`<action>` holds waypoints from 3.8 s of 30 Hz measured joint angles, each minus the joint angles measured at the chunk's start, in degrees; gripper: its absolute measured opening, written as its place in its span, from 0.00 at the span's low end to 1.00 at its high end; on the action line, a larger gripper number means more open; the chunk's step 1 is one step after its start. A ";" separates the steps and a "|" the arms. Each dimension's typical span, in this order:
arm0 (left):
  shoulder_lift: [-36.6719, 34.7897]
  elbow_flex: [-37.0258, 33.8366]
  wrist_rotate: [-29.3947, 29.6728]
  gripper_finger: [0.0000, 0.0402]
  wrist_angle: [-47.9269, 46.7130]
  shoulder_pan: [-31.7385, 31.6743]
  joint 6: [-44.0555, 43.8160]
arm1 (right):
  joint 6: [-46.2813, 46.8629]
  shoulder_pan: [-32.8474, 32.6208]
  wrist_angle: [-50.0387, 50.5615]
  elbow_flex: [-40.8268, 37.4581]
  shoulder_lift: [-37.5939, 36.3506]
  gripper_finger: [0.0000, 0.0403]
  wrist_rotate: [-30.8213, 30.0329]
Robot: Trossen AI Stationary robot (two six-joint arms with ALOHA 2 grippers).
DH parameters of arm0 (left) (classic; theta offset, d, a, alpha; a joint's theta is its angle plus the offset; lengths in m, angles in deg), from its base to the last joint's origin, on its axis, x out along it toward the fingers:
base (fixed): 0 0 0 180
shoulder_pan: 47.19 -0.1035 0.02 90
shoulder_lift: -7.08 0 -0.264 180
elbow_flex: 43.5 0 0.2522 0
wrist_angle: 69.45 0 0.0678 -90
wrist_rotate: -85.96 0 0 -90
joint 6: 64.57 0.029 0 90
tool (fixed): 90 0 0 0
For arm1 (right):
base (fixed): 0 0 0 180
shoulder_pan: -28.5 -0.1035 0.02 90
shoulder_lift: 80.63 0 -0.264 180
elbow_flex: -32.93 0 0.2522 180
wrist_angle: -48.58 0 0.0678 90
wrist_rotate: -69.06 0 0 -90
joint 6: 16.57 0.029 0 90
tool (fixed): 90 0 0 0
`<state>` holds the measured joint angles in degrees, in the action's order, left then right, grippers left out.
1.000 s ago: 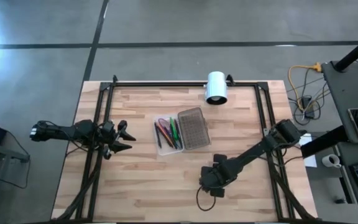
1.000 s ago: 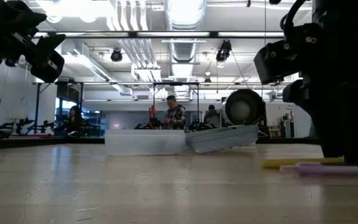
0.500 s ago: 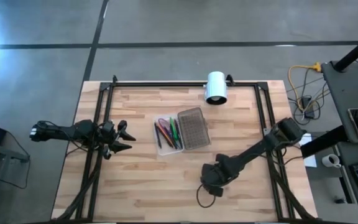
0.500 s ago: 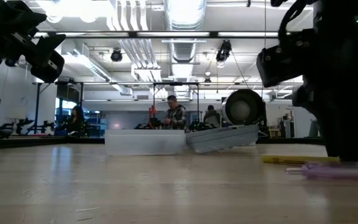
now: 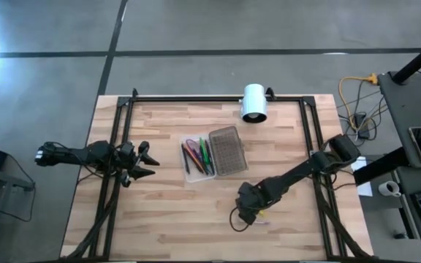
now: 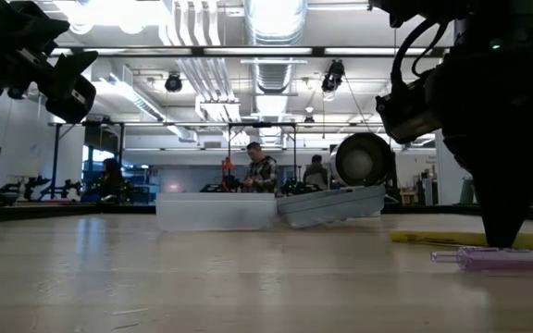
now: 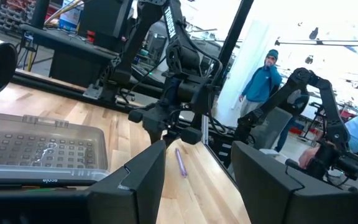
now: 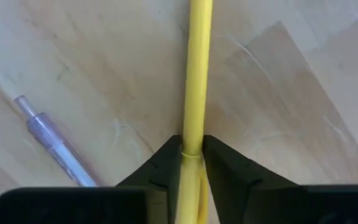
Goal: Pick & place school supplies into a supply box
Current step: Put the yellow highlighter pen into the black supply box, then put the purple pen into the black supply box
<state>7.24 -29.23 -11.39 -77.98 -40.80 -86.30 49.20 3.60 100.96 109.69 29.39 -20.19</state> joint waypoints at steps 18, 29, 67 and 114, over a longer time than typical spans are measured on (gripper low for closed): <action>-0.02 0.00 0.07 0.42 -0.18 0.00 0.00 | 2.27 3.06 1.20 12.50 -3.06 0.04 -12.80; -0.02 -0.01 0.02 0.42 -0.17 0.01 0.00 | 4.62 16.99 -14.58 19.14 -1.49 0.03 -15.68; -0.01 -0.01 0.02 0.42 -0.22 -0.02 0.00 | -42.68 17.28 19.45 49.25 15.83 0.40 -3.33; 0.00 -0.02 0.00 0.42 -0.31 -0.04 0.00 | -9.36 -11.42 7.60 11.76 5.92 0.34 -3.46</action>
<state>7.24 -29.25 -11.39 -78.29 -40.84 -86.30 39.84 -7.82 108.56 121.45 35.31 -23.65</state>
